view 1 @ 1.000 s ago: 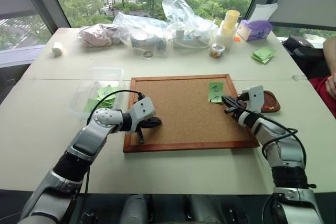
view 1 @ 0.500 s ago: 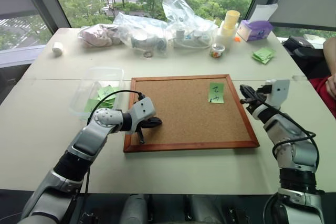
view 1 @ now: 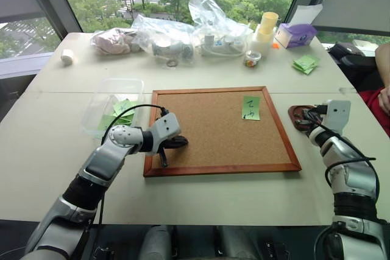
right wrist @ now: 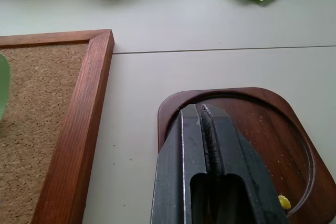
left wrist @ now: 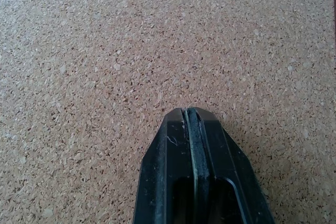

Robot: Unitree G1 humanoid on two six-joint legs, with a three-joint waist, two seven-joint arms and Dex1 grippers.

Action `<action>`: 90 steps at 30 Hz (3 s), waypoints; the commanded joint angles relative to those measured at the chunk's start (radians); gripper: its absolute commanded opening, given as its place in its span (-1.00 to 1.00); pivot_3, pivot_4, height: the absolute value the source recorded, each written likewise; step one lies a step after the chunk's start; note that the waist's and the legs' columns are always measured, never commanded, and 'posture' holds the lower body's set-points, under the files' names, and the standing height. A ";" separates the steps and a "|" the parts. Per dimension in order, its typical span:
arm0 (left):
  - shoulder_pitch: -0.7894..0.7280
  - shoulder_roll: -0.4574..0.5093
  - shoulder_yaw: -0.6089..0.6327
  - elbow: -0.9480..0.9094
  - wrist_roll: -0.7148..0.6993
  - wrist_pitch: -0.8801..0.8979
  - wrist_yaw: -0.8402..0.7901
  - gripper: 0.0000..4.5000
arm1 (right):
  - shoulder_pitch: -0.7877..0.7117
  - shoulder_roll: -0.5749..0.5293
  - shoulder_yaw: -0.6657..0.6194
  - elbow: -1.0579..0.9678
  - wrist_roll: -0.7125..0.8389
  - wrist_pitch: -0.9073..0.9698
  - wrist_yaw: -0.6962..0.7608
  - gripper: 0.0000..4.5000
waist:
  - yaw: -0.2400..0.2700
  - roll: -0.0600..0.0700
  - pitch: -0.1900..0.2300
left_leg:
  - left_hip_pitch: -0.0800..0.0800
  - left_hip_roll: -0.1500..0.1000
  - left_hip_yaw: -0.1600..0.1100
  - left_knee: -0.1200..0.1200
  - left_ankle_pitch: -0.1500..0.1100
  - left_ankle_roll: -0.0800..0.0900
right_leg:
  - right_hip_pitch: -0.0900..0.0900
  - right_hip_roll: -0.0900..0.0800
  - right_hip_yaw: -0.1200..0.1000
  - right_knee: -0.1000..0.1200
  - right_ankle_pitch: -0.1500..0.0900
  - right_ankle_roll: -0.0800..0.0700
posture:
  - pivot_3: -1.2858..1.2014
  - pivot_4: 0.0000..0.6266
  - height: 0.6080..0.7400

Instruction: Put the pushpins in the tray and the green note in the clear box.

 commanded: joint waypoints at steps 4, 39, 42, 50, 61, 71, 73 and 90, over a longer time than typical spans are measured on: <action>0.017 -0.009 -0.039 0.025 0.023 0.008 -0.001 -1.00 | -0.033 -0.004 -0.011 0.013 -0.012 -0.034 -0.022 0.27 | 0.000 0.000 0.000 | 0.000 0.000 0.000 0.000 0.000 0.000 | 0.000 0.000 0.000 0.000 0.000 0.000 | 0.03 -0.52 0.97; 0.030 -0.016 -0.037 0.019 0.034 0.008 0.006 -1.00 | -0.048 0.099 0.326 -0.181 0.019 0.094 0.229 0.97 | 0.001 0.000 -0.001 | 0.000 0.000 -0.001 0.000 -0.001 0.002 | 0.001 0.000 0.000 -0.001 0.000 0.000 | 0.03 -0.52 0.97; 0.030 -0.018 -0.037 0.019 0.033 0.009 0.011 -1.00 | -0.056 0.101 0.322 -0.171 0.034 0.126 0.243 0.97 | 0.001 0.000 -0.001 | 0.000 0.000 -0.001 0.000 -0.001 0.001 | 0.000 0.000 0.000 -0.001 0.000 0.000 | 0.03 -0.52 0.97; 0.029 -0.019 -0.037 0.020 0.034 0.005 0.014 -1.00 | -0.045 0.109 0.314 -0.153 0.040 0.177 0.254 -0.43 | 0.001 0.000 -0.001 | 0.000 0.000 -0.001 0.000 -0.001 0.002 | 0.001 0.000 0.000 -0.001 0.000 0.000 | 0.03 -0.52 0.97; 0.019 -0.019 -0.032 0.030 0.037 -0.004 0.016 -1.00 | -0.055 0.109 0.322 -0.120 -0.024 0.120 0.248 -0.99 | -0.002 -0.003 -0.003 | 0.000 0.000 -0.001 0.000 -0.001 0.002 | 0.001 0.000 0.000 -0.001 0.000 0.000 | 0.03 -0.52 0.97; 0.021 -0.014 -0.028 0.035 0.035 -0.008 0.009 -1.00 | -0.113 0.115 0.244 -0.205 0.005 -0.025 0.246 -0.99 | -0.003 -0.003 -0.003 | 0.000 0.000 0.000 0.000 -0.001 0.002 | 0.000 0.000 0.000 0.000 0.000 0.000 | 0.03 -0.52 0.97; 0.021 -0.013 -0.026 0.038 0.034 -0.009 0.007 -1.00 | -0.119 0.114 0.237 -0.220 0.013 -0.022 0.247 -0.99 | -0.004 -0.002 -0.003 | 0.000 0.000 0.000 0.000 -0.001 0.001 | 0.000 0.000 0.000 0.000 0.000 0.000 | 0.03 -0.52 0.97; -0.215 -0.223 0.356 0.063 -0.470 0.371 0.030 0.33 | -0.059 -0.123 0.301 -0.549 0.080 0.142 0.459 -1.00 | -0.009 -0.005 0.000 | -0.004 0.001 -0.001 0.000 -0.001 0.002 | -0.004 0.001 0.000 0.000 0.000 0.000 | 0.03 -0.52 0.97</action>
